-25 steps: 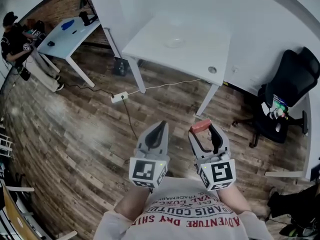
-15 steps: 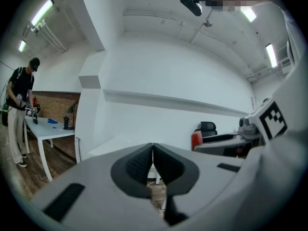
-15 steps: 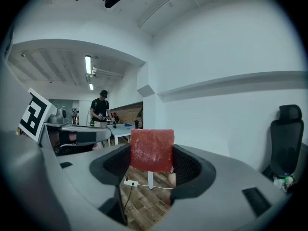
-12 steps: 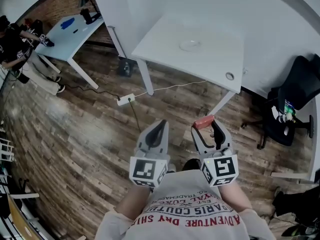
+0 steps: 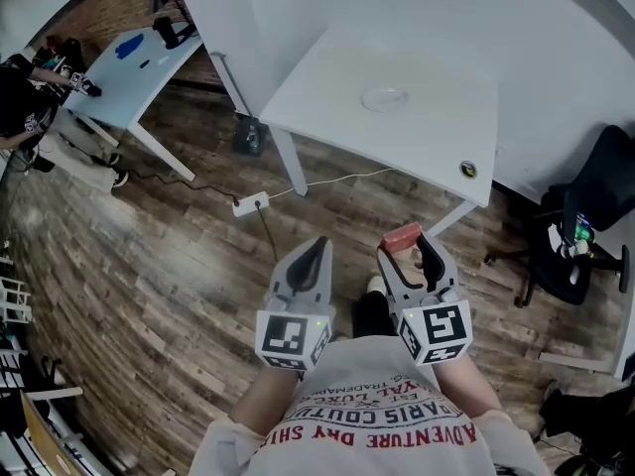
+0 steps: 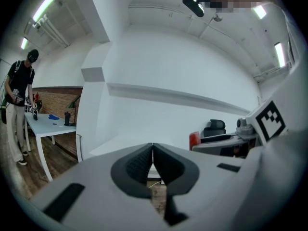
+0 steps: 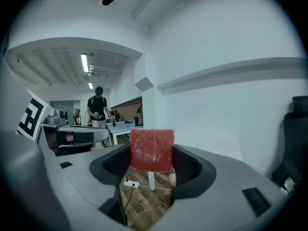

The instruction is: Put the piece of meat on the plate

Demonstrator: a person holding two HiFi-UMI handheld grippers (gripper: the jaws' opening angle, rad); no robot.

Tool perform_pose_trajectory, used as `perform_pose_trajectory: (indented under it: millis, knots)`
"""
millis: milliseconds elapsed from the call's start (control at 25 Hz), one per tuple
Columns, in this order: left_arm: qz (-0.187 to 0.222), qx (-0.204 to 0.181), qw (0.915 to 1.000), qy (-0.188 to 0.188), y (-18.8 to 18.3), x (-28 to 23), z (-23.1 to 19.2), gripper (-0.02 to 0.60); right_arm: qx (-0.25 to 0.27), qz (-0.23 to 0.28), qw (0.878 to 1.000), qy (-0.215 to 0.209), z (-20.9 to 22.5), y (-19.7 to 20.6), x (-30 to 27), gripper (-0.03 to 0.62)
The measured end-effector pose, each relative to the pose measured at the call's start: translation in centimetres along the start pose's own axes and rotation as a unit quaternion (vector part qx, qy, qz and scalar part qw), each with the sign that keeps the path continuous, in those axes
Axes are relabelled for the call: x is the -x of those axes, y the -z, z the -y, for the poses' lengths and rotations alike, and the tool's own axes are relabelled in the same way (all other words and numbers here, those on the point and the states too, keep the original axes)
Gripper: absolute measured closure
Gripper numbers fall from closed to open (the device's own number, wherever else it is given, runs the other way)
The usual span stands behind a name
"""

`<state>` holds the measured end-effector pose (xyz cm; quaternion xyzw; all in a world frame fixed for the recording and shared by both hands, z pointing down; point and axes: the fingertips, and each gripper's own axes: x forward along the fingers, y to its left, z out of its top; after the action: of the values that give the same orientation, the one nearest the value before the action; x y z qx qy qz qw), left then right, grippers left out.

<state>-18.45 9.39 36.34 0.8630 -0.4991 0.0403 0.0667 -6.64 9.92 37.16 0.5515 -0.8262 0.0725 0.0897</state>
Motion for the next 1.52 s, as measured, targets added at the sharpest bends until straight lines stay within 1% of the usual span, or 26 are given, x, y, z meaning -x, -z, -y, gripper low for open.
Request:
perform_pose_trajectory:
  millis: [240,360,480,640,720,880,1040,1240,1520]
  knots:
    - [0.004,0.005,1.0000,-0.002,-1.8,-7.3,-0.8,0.574,0.003,0.000,1.000,-0.010,5.2,-2.0,-4.8,0.315]
    - [0.006,0.005,1.0000,-0.002,-2.9,-11.6,-0.6,0.574,0.007,0.001,1.000,-0.019,8.7,-3.2,-7.1,0.315]
    - [0.010,0.001,1.0000,0.001,-4.1,-16.0,-0.3,0.574,0.013,0.003,1.000,-0.019,12.4,-4.4,-9.4,0.315]
    - [0.007,0.002,1.0000,0.004,-4.6,-21.3,0.2,0.574,0.014,-0.006,1.000,-0.027,16.4,-4.6,-12.4,0.315]
    - [0.004,0.001,1.0000,0.005,-4.8,-23.5,0.3,0.574,0.010,-0.011,0.999,-0.032,18.0,-4.6,-13.9,0.315]
    - [-0.008,0.003,0.9999,0.006,-4.6,-27.0,-0.2,0.574,-0.015,-0.015,0.999,-0.041,20.2,-5.0,-16.4,0.315]
    - [-0.011,0.004,0.9999,0.008,-4.7,-30.3,-1.1,0.574,-0.005,-0.015,0.999,-0.034,22.2,-5.4,-18.7,0.315]
    - [-0.020,0.007,0.9990,0.039,-4.1,-34.6,-2.1,0.574,-0.014,-0.024,1.000,-0.008,24.2,-5.0,-21.8,0.315]
    - [-0.017,0.002,0.9953,0.096,-5.8,-41.6,-5.6,0.574,-0.030,-0.029,0.998,0.039,26.3,-6.3,-27.8,0.315]
